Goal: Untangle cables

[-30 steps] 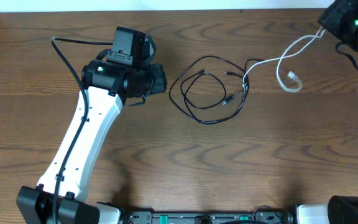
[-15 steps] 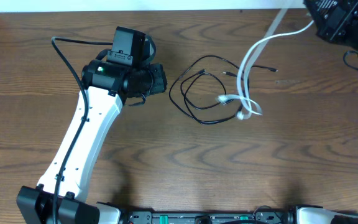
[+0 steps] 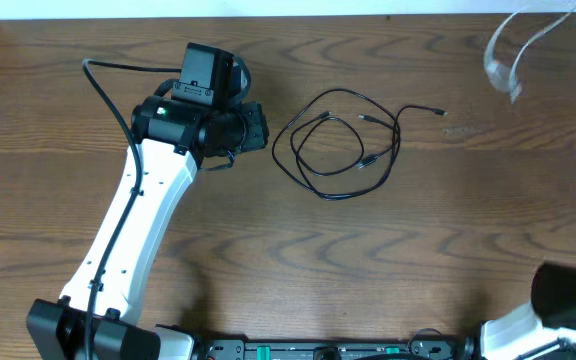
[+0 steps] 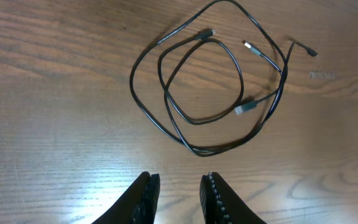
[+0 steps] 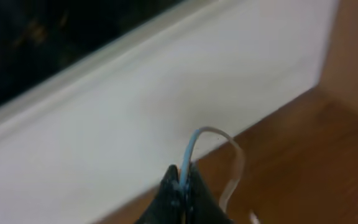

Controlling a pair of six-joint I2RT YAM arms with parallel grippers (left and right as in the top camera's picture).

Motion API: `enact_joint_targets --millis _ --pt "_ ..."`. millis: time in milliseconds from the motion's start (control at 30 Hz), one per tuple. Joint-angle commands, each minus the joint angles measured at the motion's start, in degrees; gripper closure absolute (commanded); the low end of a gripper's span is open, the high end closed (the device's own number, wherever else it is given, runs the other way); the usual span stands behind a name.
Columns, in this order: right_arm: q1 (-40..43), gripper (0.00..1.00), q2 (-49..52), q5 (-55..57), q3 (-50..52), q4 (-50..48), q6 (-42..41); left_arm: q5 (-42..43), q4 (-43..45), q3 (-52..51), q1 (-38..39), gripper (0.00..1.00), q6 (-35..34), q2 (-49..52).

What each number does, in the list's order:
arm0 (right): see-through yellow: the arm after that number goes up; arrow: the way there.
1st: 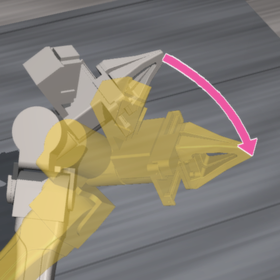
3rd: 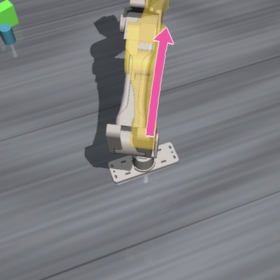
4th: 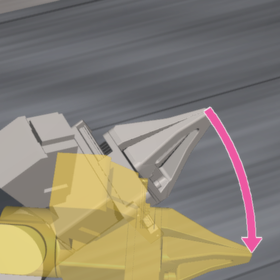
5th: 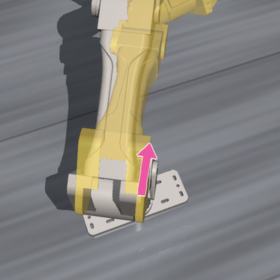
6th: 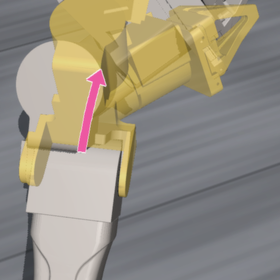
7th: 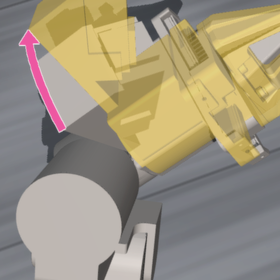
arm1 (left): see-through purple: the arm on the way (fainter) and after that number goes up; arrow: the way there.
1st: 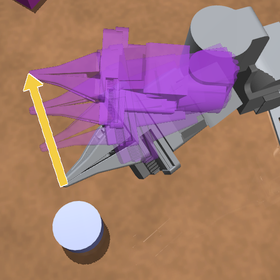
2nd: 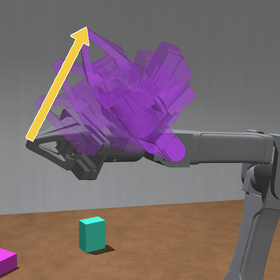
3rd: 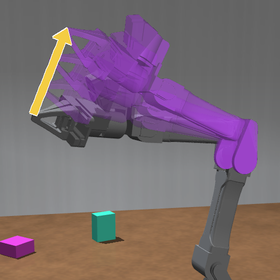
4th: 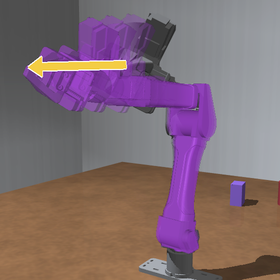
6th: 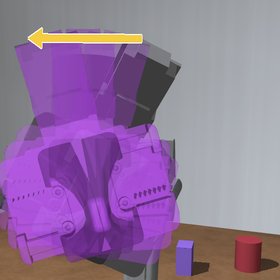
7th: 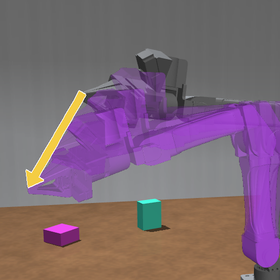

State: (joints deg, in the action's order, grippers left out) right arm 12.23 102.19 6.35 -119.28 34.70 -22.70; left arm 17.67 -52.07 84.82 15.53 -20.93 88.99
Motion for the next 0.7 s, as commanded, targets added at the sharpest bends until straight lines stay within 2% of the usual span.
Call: enact_joint_targets --millis 0,167,333,367,433,467,500,667 --pt "4.4 0.99 2.1 3.8 -0.6 -6.3 5.2 -0.2 0.1 -0.2 0.1 0.72 0.5 0.4" --pt "10.1 0.99 9.2 3.7 -0.6 -13.8 8.7 -0.2 0.3 -0.2 0.2 0.72 0.5 0.6" --pt "14.2 0.98 17.7 3.1 -0.6 -13.4 8.6 -0.2 0.5 -0.2 0.2 0.72 0.5 0.7" --pt "14.6 0.89 19.5 2.5 -0.6 -12.9 8.6 -0.2 0.5 -0.2 0.2 0.73 0.5 0.7" --pt "15.3 0.61 23.0 0.3 -0.6 -11.6 8.6 -0.2 0.8 -0.2 0.2 0.70 0.5 0.7" --pt "15.6 0.33 24.3 -0.5 -0.6 -10.7 8.6 -0.2 1.0 -0.2 0.2 0.68 0.5 0.7" --pt "15.8 0.01 26.0 -1.0 -0.6 -9.1 8.6 -0.2 1.3 -0.2 0.2 0.64 0.5 0.7" --pt "16.5 0.01 28.9 -0.9 -0.6 -3.7 8.6 -0.2 2.3 -0.2 0.2 0.61 0.5 0.7"
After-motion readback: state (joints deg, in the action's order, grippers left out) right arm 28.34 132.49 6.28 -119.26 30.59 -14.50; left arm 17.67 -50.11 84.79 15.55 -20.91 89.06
